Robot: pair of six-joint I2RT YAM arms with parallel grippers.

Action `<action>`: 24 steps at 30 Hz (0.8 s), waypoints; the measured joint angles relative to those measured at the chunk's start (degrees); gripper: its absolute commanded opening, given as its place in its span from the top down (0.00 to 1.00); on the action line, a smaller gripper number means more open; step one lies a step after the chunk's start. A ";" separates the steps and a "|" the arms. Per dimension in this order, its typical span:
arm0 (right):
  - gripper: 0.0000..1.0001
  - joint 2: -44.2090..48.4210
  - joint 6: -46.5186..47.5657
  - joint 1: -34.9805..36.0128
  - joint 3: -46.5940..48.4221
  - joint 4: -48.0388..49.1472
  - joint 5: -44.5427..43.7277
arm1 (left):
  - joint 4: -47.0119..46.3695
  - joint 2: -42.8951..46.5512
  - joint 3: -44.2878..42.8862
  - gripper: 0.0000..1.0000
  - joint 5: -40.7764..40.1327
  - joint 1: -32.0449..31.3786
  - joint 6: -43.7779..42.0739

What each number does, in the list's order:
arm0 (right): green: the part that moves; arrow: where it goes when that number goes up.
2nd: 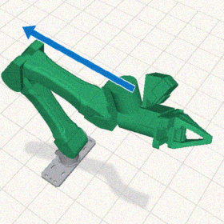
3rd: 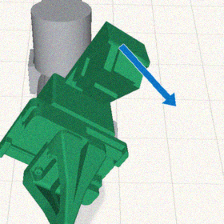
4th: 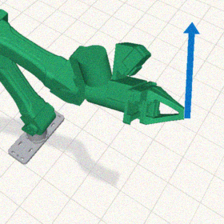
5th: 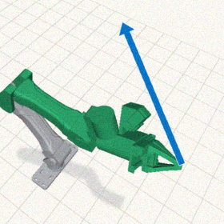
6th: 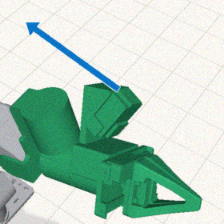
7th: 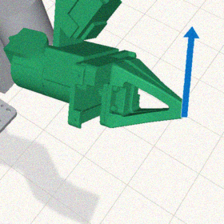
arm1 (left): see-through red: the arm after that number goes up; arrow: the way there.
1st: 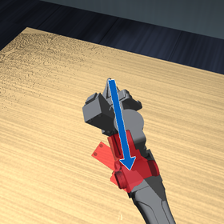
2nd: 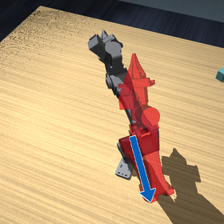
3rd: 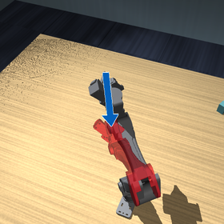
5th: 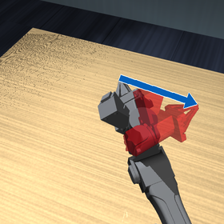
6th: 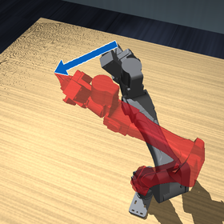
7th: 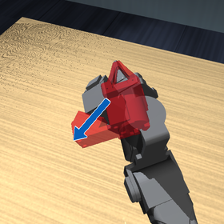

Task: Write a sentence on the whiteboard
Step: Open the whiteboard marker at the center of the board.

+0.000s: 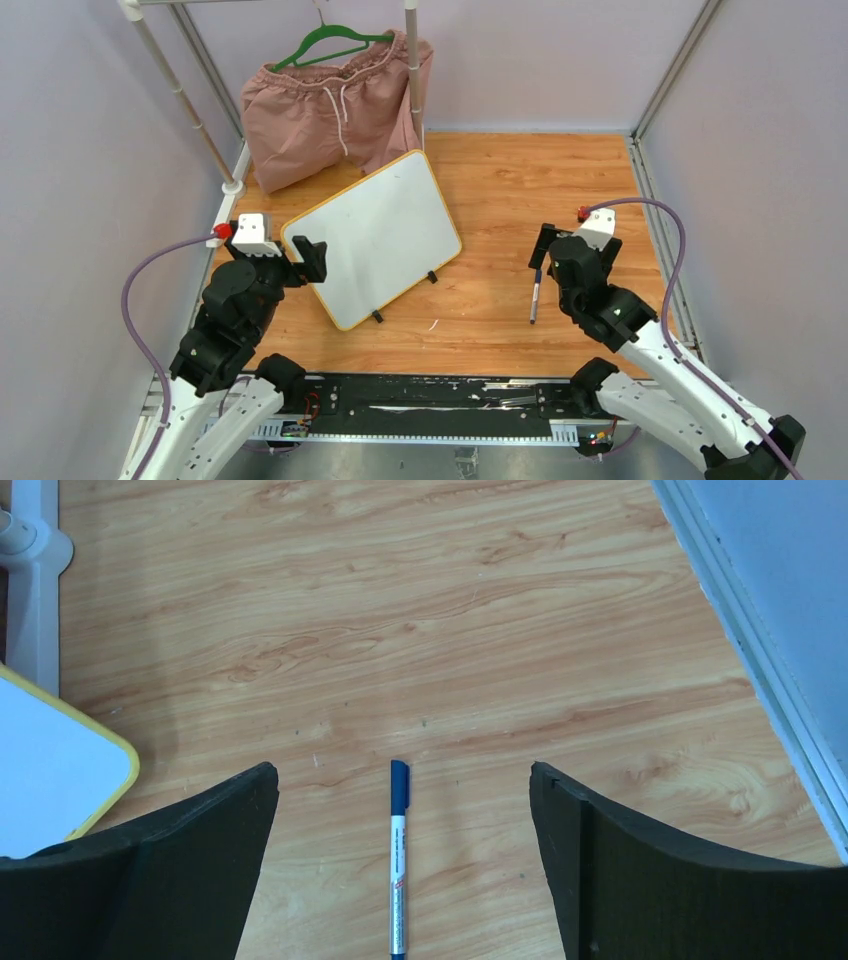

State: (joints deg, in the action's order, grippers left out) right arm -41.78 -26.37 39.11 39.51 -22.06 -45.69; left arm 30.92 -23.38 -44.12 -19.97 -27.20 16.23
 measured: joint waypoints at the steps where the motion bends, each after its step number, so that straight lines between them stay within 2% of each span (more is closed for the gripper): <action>1: 0.02 0.31 0.00 -0.98 -0.07 -0.15 1.07 | 0.02 0.02 0.00 0.00 -0.09 0.00 -0.02; 4: 0.04 0.66 0.28 -4.11 -0.44 -0.57 5.88 | 0.02 0.15 0.00 0.00 -0.17 0.00 -0.07; 6: 0.09 0.42 0.39 -5.88 -0.72 -0.90 8.81 | 0.02 0.31 0.02 0.00 -0.13 -0.02 -0.11; 14: 0.18 -5.81 -0.74 -12.24 -0.96 -2.34 17.20 | -1.75 0.48 0.04 0.00 -0.17 -0.04 0.57; 19: 0.26 -8.87 -1.77 -21.24 -2.19 -2.58 23.91 | -6.84 2.36 2.51 0.00 -0.13 -0.04 1.40; 24: 0.35 -10.21 -1.57 -27.36 -5.68 -2.45 29.05 | -7.04 4.68 3.58 0.00 -0.61 -0.96 0.39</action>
State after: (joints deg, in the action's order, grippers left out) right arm -51.99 -27.94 11.75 33.82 -24.51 -16.64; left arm 23.88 -18.70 -40.53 -20.58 -28.16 16.62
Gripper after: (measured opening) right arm 0.695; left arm 0.997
